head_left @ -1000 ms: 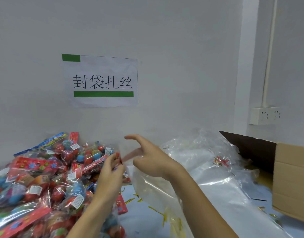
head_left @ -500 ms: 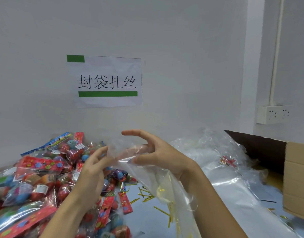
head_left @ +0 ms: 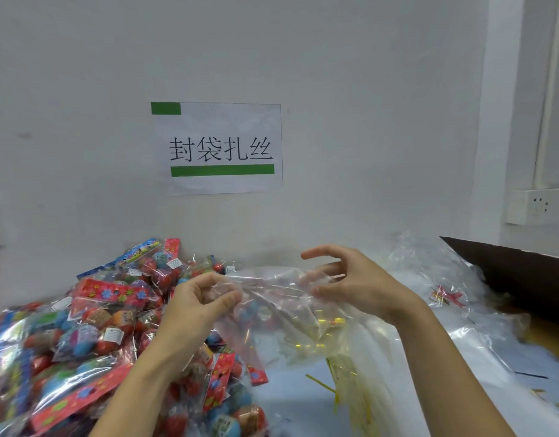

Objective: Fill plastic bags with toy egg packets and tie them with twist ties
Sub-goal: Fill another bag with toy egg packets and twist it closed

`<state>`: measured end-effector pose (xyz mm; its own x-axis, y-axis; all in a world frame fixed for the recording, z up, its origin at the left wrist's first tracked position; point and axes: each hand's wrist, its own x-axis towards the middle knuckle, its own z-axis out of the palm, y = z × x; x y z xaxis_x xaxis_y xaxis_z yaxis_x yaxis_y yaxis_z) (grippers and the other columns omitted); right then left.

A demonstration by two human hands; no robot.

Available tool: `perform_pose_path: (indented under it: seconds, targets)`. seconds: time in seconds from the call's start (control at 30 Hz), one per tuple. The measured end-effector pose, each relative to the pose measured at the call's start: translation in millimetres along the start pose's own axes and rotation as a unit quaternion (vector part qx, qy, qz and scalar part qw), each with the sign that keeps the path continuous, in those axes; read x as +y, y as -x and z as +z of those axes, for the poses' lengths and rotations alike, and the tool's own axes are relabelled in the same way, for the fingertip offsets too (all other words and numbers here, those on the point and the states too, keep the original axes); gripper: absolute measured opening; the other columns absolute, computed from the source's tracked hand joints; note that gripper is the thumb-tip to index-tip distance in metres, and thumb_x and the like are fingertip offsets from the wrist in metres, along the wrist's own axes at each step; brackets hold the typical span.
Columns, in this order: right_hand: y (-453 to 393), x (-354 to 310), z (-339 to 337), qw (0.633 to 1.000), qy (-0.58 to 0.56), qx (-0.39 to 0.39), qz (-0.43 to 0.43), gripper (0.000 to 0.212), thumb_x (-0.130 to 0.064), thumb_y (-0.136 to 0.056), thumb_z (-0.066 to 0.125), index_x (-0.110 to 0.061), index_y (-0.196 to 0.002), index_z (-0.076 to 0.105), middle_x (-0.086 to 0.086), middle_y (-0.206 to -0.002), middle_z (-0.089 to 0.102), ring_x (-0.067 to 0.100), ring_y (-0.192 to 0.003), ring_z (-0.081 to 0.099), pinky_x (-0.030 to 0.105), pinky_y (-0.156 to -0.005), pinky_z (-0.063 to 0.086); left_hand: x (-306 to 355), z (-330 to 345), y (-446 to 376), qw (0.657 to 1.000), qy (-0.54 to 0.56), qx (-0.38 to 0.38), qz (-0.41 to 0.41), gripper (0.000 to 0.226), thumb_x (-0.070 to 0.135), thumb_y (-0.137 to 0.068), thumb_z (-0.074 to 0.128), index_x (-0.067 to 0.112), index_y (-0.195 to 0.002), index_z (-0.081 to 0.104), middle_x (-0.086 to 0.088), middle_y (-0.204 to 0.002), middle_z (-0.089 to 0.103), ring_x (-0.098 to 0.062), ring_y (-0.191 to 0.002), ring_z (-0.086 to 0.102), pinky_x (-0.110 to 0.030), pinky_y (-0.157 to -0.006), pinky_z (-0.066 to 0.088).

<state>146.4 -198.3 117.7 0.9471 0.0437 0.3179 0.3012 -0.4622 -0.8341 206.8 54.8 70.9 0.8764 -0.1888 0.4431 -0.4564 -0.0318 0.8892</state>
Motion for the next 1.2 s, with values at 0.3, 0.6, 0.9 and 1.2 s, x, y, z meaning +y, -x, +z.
perform_pose_path:
  seconds: [0.3,0.6,0.9,1.2]
  targets:
    - [-13.8,15.3,4.5,0.976,0.119,0.184,0.010,0.038,0.001,-0.087,0.066,-0.032,-0.104,0.066,-0.008,-0.078,0.072,0.001,-0.059,0.059,0.010,-0.054,0.042,8.5,-0.4,2.8,0.993,-0.080,-0.001,-0.090,0.058,0.016,-0.076,0.085,0.025,-0.122,0.051,0.008,-0.077,0.075,-0.004,-0.072,0.071,-0.028,-0.072,0.054]
    - [-13.7,15.1,1.0,0.968,0.083,0.237,0.009,0.031,-0.004,-0.091,0.065,-0.032,-0.104,0.067,-0.007,-0.085,0.067,0.004,-0.071,0.060,0.006,-0.048,0.041,5.1,1.5,3.0,0.988,-0.081,-0.048,-0.126,0.040,0.051,-0.076,0.071,0.012,-0.076,0.080,-0.005,-0.076,0.076,-0.013,-0.070,0.070,-0.033,-0.079,0.047]
    - [-13.4,21.1,-1.9,0.955,0.102,0.272,0.061,0.033,-0.002,-0.087,0.060,-0.030,-0.102,0.067,-0.009,-0.082,0.067,0.010,-0.077,0.063,0.030,-0.066,0.050,2.0,-0.4,-1.4,0.995,-0.018,-0.048,-0.090,0.016,0.026,-0.069,0.079,0.014,-0.078,0.081,-0.013,-0.083,0.077,-0.022,-0.079,0.074,-0.024,-0.070,0.058]
    - [-16.1,13.7,11.2,0.941,0.208,0.260,0.062,0.036,-0.012,-0.089,0.066,-0.033,-0.117,0.061,-0.007,-0.107,0.060,0.019,-0.110,0.051,0.034,-0.093,0.038,-2.4,14.5,-6.1,0.996,-0.015,0.079,-0.033,0.022,0.018,-0.084,0.077,-0.001,-0.076,0.074,0.006,-0.045,0.054,-0.001,-0.036,0.041,-0.009,-0.041,0.036]
